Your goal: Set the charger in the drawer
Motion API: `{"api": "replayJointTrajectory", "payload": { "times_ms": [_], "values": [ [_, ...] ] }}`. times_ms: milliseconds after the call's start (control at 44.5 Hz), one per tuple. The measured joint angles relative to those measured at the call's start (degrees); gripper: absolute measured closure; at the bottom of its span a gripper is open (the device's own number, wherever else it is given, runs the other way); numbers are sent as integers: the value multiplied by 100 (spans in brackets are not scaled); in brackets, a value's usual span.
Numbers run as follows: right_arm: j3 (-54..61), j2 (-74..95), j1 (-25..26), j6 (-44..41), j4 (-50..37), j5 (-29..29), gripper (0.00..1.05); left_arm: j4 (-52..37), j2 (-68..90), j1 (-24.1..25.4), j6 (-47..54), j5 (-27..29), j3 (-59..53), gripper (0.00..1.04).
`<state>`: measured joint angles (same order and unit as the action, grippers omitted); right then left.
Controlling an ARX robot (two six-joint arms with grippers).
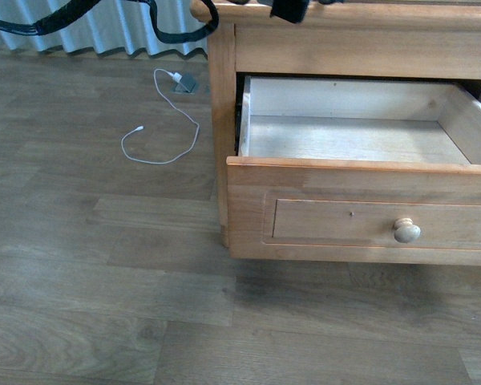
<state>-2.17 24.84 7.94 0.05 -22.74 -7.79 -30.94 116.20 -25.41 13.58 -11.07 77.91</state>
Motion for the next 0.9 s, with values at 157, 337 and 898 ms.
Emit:
{"api": "replayJointTrajectory", "payload": {
  "times_ms": [157,337,898],
  "values": [
    [0,0,0,0,0,0,8,136,-44,-168,129,-2,-304,66],
    [0,0,0,0,0,0,8,164,229,-223,136,138,-326,66],
    [0,0,0,0,0,0,8,-501,501,-476,-42,1204,-247,5]
  ]
}}
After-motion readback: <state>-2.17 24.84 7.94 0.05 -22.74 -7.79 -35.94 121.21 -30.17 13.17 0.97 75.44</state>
